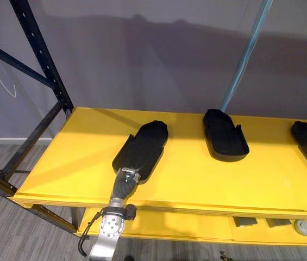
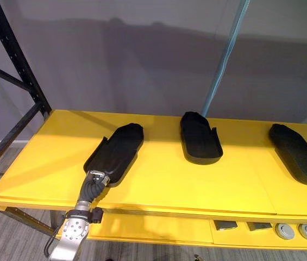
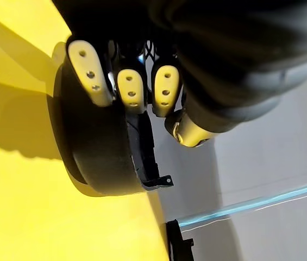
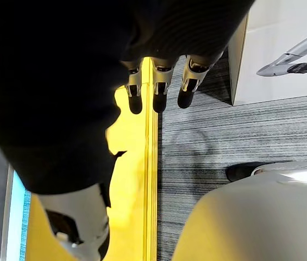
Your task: Walk over and take plastic housings, then place them on the shelf
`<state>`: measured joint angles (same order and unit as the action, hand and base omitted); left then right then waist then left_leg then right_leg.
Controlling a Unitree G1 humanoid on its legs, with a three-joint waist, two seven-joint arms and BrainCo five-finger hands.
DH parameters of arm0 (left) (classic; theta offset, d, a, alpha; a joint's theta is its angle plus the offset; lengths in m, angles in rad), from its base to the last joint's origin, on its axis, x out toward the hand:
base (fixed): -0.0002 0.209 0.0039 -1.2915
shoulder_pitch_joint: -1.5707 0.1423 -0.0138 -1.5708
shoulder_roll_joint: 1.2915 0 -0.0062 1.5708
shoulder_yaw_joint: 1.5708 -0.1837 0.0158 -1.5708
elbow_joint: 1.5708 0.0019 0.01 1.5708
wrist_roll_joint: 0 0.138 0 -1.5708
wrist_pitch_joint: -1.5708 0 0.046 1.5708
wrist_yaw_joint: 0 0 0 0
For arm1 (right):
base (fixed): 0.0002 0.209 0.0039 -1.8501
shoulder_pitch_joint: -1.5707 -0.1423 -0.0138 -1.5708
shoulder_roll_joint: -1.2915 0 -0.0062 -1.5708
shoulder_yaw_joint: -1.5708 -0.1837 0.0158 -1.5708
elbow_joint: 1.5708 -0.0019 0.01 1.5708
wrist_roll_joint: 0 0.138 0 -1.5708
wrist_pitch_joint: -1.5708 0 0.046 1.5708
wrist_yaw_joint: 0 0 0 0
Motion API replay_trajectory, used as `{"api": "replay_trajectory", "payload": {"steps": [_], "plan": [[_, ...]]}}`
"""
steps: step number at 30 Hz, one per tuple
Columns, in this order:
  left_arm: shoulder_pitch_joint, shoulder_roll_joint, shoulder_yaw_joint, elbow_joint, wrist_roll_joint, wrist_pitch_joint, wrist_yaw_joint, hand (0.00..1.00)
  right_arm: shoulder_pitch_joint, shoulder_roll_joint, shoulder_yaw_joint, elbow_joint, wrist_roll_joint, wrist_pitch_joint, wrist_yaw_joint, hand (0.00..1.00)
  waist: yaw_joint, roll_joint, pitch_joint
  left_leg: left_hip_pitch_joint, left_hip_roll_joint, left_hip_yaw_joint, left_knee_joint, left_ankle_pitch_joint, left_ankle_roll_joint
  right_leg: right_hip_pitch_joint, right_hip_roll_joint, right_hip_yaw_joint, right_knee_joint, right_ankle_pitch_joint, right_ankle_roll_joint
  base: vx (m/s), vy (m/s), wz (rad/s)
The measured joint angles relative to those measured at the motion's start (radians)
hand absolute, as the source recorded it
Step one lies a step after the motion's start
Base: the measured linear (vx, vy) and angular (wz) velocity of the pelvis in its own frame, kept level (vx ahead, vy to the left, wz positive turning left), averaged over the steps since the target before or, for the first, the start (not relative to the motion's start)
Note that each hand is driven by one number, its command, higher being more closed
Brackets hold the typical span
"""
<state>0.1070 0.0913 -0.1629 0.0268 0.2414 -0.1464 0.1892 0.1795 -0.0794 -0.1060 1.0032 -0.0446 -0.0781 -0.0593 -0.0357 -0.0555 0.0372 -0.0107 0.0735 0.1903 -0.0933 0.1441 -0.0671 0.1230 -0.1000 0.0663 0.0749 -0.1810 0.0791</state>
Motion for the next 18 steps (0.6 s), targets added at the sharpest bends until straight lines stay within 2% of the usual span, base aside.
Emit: {"api": "replay_trajectory", "payload": {"steps": [8,12,18], "plan": [[-0.096,-0.002,-0.004,0.084,0.000,0.004,0.004,1.00,-0.004,0.000,0.000,0.000,-0.001,0.000,0.000,0.00,-0.012,-0.001,-0.001,0.006,0.003,0.014,0.000,-0.005,-0.006,0.002,0.001,0.007,-0.002,0.000,-0.001,0.01,-0.009,-0.04],[-0.126,-0.002,-0.015,0.122,0.002,0.004,0.005,1.00,-0.013,0.000,0.000,0.003,-0.001,0.001,0.000,0.00,-0.031,-0.002,-0.001,0.007,0.002,0.016,0.000,-0.006,-0.006,0.001,0.000,0.009,-0.005,0.000,0.000,0.00,0.000,0.00],[-0.162,-0.007,-0.064,0.165,0.002,0.006,0.002,1.00,-0.015,0.001,0.000,0.003,-0.001,0.004,0.000,0.00,-0.041,-0.004,-0.002,0.008,0.002,0.023,0.000,-0.009,-0.005,0.000,-0.001,0.014,-0.007,0.000,0.000,-0.01,-0.004,-0.02]]}}
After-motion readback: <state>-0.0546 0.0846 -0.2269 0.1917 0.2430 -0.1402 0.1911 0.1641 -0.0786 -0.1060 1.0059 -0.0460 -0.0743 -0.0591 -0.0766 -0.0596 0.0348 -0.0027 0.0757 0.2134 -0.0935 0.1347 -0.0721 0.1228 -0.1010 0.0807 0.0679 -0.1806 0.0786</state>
